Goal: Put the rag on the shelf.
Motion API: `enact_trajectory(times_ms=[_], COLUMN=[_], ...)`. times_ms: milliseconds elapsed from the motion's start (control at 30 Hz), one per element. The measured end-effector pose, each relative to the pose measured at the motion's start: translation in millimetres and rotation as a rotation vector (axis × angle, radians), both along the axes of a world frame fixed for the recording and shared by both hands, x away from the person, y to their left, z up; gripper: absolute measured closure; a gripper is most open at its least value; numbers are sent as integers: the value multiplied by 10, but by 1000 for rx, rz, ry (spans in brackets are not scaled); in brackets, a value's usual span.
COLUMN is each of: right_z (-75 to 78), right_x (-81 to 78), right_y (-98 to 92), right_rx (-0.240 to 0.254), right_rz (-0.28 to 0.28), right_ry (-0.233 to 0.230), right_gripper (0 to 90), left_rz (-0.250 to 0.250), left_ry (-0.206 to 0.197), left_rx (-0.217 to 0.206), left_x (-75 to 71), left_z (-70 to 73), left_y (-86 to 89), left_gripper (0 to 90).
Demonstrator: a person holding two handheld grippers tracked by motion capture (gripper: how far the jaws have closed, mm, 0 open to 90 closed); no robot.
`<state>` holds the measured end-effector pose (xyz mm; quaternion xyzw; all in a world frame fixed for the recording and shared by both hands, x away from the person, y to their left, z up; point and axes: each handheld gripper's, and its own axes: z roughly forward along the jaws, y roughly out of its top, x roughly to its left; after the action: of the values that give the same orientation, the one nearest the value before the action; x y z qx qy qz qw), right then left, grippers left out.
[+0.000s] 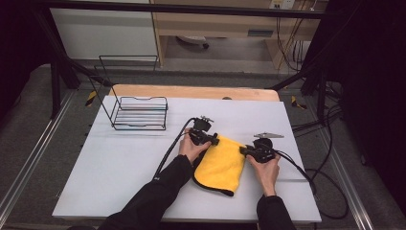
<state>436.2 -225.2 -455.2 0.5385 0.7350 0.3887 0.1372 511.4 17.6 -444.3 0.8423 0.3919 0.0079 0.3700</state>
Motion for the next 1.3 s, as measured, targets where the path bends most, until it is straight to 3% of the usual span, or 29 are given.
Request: enact_trajectory(times_ms=[33,167,233,300,333,367,400,433,467,500,600,667,700,900,1300], right_z=[1,16,56,131,174,221,268,316,362,404,512,547,618,828,1132], right_x=[0,-15,-43,-75,-93,-114,-132,-149,-165,-181,-235,-250,-286,-401,-579], right_y=[5,2,-6,-1,15,36,55,71,87,103,143,155,180,268,408], right_rx=[16,24,42,50,43,42,49,48,50,55,66,68,73,86,98], right_rz=[5,12,15,30,43,58,69,81,89,96,116,125,141,194,249], right_ry=[7,-12,-45,-79,-104,-120,-142,-158,-175,-191,-228,-240,-268,-331,-445], right_gripper=[776,824,829,830,830,830,829,830,829,829,830,830,831,832,832], left_rz=[8,5,10,1,0,-5,-5,-2,-1,-1,-5,-4,1,16,54], left_ry=[15,15,22,1,-17,-63,-63,-112,-133,-133,-196,-209,-240,-287,-431], left_rx=[-8,-15,-61,-106,-120,-137,-137,-148,-160,-160,-188,-194,-209,-235,-290], left_x=[4,-1,-12,-54,-90,-178,-178,-281,-330,-330,-498,-533,-603,-745,-1025], left_z=[4,29,65,133,180,276,276,370,412,412,552,578,622,718,943], left_y=[3,25,78,144,172,239,239,307,342,342,486,518,578,697,894], left_gripper=[754,801,811,814,814,815,815,815,815,815,815,815,815,816,816])
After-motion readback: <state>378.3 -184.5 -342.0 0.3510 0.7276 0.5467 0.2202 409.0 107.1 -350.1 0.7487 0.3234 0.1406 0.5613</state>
